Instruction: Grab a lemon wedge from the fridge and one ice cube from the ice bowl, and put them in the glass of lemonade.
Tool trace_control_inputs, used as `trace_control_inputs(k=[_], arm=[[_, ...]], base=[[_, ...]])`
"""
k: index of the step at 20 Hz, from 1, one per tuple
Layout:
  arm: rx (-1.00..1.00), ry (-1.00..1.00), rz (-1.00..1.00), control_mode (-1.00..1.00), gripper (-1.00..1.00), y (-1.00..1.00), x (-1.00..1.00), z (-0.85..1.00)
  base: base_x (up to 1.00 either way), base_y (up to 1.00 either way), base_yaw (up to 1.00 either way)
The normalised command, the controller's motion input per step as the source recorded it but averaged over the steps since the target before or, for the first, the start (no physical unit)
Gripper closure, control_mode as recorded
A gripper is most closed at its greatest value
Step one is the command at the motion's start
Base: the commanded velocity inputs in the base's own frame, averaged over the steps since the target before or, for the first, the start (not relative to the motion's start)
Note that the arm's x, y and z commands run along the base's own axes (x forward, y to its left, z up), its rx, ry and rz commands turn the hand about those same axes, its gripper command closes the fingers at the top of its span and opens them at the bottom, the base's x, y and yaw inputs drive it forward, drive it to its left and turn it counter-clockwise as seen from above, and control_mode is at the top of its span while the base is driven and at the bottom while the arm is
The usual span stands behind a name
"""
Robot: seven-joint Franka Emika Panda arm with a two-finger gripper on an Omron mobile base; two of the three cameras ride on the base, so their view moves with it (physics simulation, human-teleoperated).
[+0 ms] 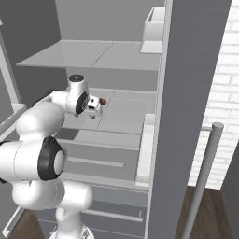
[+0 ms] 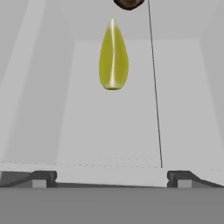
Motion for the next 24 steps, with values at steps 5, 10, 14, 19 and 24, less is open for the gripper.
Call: trace_control_inputs(k=[5, 10, 14, 19, 24], arm=[[0.0, 0.0, 0.0, -1.0, -1.0, 0.05, 0.34, -0.1], [-0.01, 0.0, 0.0, -1.0, -1.0, 0.09, 0.25, -0.02], [0.0, 0.0, 0.0, -1.0, -1.0, 0.09, 0.34, -0.03], [0.0, 0.0, 0.0, -1.0, -1.0, 0.0, 0.28, -0.16], [0.0, 0.0, 0.0, -1.0, -1.0, 0.0, 0.25, -0.21]], base=[[0.0, 0.0, 0.0], [0.0, 0.0, 0.0], [0.0, 0.0, 0.0], [0.0, 0.0, 0.0], [0.0, 0.0, 0.0]])
